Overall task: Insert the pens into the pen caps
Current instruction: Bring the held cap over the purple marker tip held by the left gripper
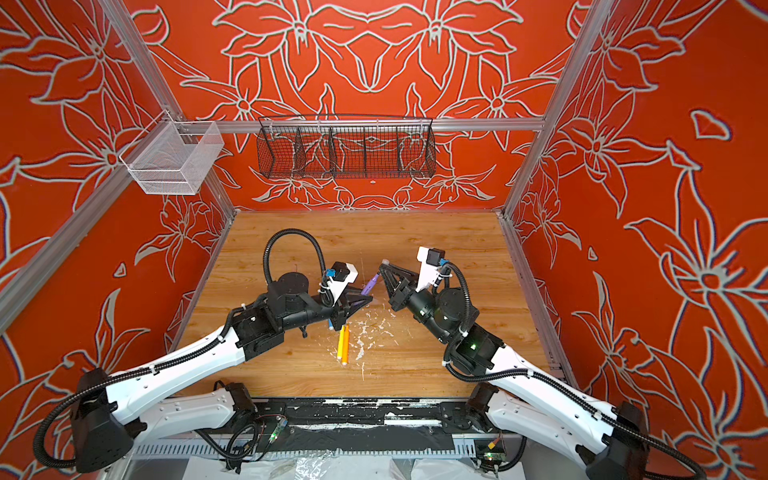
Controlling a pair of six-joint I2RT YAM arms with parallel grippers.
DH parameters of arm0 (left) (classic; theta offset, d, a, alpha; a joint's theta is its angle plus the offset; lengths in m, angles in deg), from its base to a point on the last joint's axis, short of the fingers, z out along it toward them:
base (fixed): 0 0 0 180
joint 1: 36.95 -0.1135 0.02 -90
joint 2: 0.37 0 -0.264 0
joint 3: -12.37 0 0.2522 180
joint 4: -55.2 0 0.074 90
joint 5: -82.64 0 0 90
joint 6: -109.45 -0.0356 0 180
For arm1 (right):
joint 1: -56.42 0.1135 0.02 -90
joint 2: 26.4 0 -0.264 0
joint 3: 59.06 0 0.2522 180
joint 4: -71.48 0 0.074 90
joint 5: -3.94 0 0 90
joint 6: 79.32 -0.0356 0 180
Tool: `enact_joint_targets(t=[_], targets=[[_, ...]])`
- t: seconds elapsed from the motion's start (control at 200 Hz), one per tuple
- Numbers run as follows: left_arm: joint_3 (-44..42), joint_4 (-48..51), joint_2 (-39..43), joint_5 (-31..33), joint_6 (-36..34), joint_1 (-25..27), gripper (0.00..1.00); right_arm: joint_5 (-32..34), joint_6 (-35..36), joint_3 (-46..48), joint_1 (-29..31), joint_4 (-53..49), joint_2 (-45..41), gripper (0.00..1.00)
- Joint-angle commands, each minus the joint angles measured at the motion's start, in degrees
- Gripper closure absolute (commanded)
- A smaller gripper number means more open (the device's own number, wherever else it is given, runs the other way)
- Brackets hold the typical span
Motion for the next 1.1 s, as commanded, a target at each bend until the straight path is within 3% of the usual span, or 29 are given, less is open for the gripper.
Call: enact_joint_targets(t=[0.0, 0.405, 1.096], targets=[[0.5, -1.6, 0.9, 0.9, 0.0, 0.4, 1.00, -2.5, -2.4, 1.1, 0.3, 4.3, -0.8, 0.98], [0.4, -1.7, 0.9, -0.3, -0.3, 0.4, 1.00, 1.5, 1.3, -0.6, 0.3, 3.0, -1.9, 0.98], [0.0, -1.9, 1.8, 0.0, -0.3, 0.5, 1.00, 0.5, 2.0, -2.8, 0.3, 5.4, -1.1, 0.99]])
